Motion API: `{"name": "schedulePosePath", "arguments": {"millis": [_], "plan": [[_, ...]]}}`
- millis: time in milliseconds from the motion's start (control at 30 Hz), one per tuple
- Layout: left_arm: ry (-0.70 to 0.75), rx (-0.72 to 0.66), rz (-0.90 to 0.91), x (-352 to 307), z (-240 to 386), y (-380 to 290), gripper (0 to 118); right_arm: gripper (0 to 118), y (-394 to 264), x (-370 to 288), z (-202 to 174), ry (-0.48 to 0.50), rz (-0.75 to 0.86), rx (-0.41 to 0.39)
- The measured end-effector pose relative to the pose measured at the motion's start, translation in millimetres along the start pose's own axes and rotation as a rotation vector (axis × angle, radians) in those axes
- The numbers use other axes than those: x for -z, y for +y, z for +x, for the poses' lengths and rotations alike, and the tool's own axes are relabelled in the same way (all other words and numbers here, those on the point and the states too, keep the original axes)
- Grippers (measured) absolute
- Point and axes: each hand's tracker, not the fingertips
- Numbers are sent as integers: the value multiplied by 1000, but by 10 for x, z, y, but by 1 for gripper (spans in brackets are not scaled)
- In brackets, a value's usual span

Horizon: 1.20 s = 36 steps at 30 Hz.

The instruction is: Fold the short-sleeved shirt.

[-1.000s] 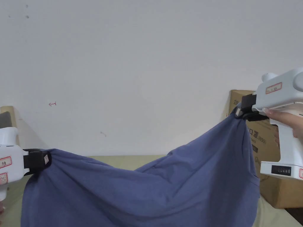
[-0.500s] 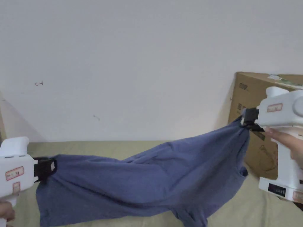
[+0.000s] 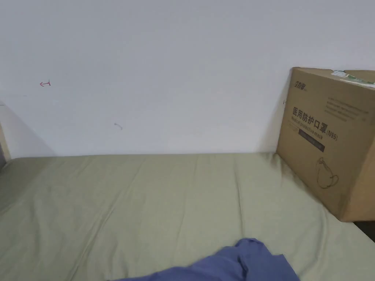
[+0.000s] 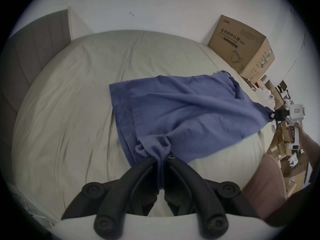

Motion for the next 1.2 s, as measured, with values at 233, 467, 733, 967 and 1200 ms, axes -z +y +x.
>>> {"name": "schedulePosePath", "arguments": {"millis": [233,467,733,967,1200], "plan": [[-20,-39,-4,-360,21,-337,6,5,-391,-265,142,33,-43,0],[90,-64,157,-711,211,-397,111,118,-478,-311,-115,30,-13,32],[100,-84,544,-1525,1036,-181,112,115,-503,-1270,-1141,145,471,-220],[240,-32,735,-1704,1250,-368,0,0,-765,-1607,-1748,276,721,-228],[223,-27,664,-1719,997,-144,0,0,-630,-1522,-1776,277,653,-251]]}}
